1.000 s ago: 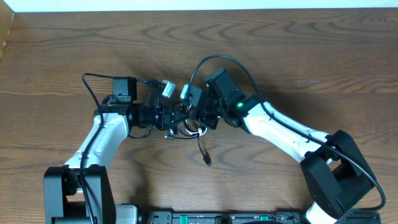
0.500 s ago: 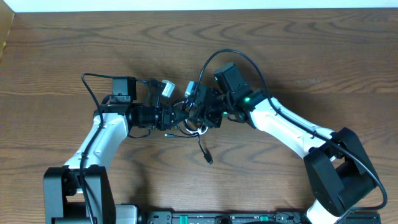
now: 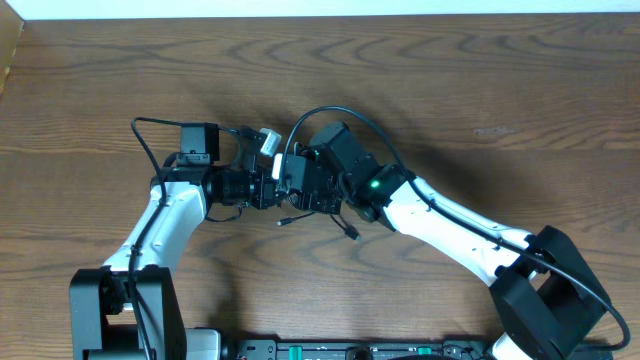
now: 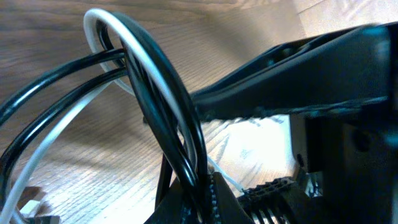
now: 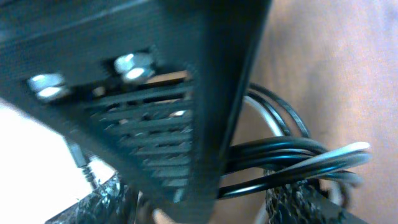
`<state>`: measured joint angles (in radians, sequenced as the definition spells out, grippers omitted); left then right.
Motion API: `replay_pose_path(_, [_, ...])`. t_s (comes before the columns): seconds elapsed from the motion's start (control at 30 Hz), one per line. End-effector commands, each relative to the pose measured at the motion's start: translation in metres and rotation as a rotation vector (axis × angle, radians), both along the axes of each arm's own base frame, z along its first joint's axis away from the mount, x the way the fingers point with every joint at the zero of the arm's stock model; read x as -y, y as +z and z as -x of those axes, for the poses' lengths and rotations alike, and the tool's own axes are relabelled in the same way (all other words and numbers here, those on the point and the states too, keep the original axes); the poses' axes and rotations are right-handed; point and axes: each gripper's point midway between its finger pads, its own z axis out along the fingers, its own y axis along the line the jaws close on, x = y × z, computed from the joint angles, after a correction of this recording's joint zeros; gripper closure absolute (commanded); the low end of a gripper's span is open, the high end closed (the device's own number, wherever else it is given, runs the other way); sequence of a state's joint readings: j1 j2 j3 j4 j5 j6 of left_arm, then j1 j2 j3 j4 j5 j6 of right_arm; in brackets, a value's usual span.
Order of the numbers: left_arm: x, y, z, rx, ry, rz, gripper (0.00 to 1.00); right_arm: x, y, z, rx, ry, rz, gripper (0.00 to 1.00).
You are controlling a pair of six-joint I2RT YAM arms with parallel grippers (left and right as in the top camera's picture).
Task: Untangle cables
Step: 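Release the right gripper and withdraw it to the right, then hold the bundle in the left gripper and bring the right gripper toward it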
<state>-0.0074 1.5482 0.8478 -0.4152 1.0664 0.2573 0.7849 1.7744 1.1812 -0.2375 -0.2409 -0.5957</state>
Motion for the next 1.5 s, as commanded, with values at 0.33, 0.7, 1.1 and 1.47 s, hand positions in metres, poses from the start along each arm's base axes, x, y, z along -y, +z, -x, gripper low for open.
replay_pose_path(0.33, [-0.028, -0.021, -0.023, -0.056, 0.185, -0.211, 0.93, -0.004, -0.009, 0.012, -0.232, -0.024, -0.107, 0.52])
replay_pose_path(0.7, [0.004, 0.012, 0.001, 0.105, -0.07, 0.004, 0.93, 0.074, 0.022, -0.059, -0.551, -0.484, -0.36, 0.49])
replay_pose_path(1.1, [0.038, 0.055, 0.046, 0.268, -0.323, 0.286, 0.93, 0.159, 0.04, -0.1, -0.854, -0.747, -0.613, 0.47])
replay_pose_path(1.47, [0.076, 0.067, 0.074, 0.322, -0.491, 0.37, 0.93, 0.171, 0.024, -0.082, -0.937, -0.764, -0.549, 0.42])
